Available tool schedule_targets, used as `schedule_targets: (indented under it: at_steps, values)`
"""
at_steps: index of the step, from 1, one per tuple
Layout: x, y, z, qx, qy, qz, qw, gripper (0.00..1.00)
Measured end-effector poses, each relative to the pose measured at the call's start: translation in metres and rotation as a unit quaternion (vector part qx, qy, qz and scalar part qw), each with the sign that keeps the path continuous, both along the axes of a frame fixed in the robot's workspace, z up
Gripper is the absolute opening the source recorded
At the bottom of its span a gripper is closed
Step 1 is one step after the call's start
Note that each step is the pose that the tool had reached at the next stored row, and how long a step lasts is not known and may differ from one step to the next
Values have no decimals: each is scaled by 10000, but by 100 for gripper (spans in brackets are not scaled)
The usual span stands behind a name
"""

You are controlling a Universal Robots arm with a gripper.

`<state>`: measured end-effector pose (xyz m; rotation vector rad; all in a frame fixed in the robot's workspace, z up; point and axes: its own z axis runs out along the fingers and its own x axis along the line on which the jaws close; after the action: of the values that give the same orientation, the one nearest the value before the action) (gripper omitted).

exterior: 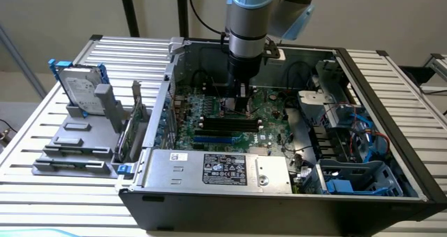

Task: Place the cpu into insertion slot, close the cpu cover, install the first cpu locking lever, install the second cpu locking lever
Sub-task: 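Place the cpu into insertion slot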

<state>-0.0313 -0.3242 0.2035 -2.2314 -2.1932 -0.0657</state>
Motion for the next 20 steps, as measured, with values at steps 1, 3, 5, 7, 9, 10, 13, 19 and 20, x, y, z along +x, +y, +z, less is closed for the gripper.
schedule_targets:
  at_steps: [1, 3, 5, 7, 9, 10, 13, 19, 20]
  values:
    - [0, 0, -2, -2, 0, 0, 10000, 55]
    - [1, 0, -6, -8, -1, 0, 10000, 55]
    - [0, 0, -10, -17, 0, 0, 10000, 55]
    - [1, 0, -15, -29, 2, 0, 10000, 55]
    - [2, 0, -17, -40, 4, 0, 10000, 55]
    - [3, 0, -18, -44, 4, -1, 10000, 55]
    - [8, 1, -24, -58, 3, 0, 10000, 55]
    - [10, 0, -40, -85, 6, -6, 10000, 55]
    - [10, 0, -42, -91, 6, -8, 10000, 55]
